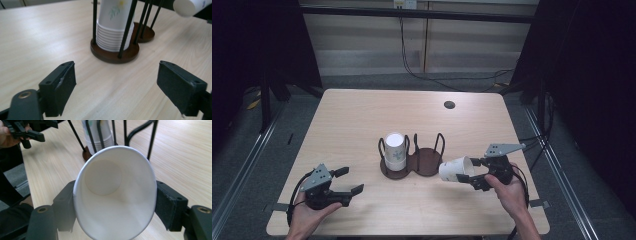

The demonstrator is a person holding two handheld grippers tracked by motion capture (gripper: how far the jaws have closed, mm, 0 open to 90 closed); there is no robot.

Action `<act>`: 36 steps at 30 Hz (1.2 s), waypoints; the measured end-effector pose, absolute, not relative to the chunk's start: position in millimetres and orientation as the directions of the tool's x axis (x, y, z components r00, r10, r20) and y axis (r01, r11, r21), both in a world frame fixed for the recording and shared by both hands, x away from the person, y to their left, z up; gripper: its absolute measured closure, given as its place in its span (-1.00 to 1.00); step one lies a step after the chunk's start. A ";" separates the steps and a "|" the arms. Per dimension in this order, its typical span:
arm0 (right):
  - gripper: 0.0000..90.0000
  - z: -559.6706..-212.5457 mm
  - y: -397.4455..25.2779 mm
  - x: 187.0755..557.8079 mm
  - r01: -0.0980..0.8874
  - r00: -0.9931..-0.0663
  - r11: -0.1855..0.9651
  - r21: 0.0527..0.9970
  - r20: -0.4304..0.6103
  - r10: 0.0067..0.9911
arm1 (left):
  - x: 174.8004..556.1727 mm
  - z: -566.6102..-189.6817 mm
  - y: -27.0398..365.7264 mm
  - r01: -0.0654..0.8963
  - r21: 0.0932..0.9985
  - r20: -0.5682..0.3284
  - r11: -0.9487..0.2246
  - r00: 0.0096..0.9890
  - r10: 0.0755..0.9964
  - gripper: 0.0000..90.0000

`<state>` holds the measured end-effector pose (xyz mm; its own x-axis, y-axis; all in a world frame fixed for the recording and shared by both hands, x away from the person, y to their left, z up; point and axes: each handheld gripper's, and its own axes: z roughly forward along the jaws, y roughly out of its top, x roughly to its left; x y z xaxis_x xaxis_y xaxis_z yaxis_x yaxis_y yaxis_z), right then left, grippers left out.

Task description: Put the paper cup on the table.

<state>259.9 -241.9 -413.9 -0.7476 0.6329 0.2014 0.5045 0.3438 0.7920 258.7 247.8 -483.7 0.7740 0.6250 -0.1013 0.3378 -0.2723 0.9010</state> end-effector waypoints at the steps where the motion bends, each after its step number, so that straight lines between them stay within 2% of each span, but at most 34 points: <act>1: -0.38 -413.3 -244.1 260.9 0.511 -0.741 0.350 0.785 0.196 0.642 | 258.7 -485.4 247.0 0.337 0.900 -0.099 -0.276 0.775 0.624 -0.65; 9: -0.39 -410.5 -258.8 269.7 0.561 -0.703 0.386 0.732 0.174 0.690 | 261.7 -493.2 237.5 0.364 0.869 -0.059 -0.335 0.749 0.661 -0.65; 11: -0.39 -409.7 -261.9 272.9 0.572 -0.694 0.398 0.717 0.164 0.701 | 260.8 -493.9 237.3 0.341 0.870 -0.026 -0.356 0.753 0.657 -0.65; 17: -0.39 -410.8 -269.8 287.3 0.631 -0.657 0.430 0.645 0.150 0.739 | 258.5 -500.0 244.7 0.318 0.902 -0.046 -0.293 0.744 0.667 -0.65; 20: -0.39 -413.7 -270.6 296.4 0.666 -0.638 0.451 0.594 0.139 0.758 | 259.6 -500.8 249.1 0.301 0.912 -0.028 -0.280 0.725 0.688 -0.65; 26: -0.39 -411.6 -265.6 308.3 0.699 -0.611 0.484 0.526 0.088 0.787 | 261.2 -501.7 251.5 0.310 0.916 -0.043 -0.256 0.710 0.703 -0.65; 28: -0.39 -411.0 -262.9 312.1 0.706 -0.611 0.504 0.498 0.069 0.788 | 261.8 -501.4 250.0 0.310 0.921 -0.048 -0.238 0.694 0.718 -0.65; 30: -0.39 -410.1 -260.7 317.3 0.711 -0.615 0.524 0.468 0.054 0.786 | 261.9 -501.7 246.9 0.295 0.920 -0.015 -0.259 0.687 0.727 -0.65; 36: -0.39 -407.5 -253.6 329.6 0.716 -0.628 0.574 0.397 0.006 0.779 | 263.2 -502.0 250.8 0.289 0.925 -0.023 -0.247 0.691 0.722 -0.65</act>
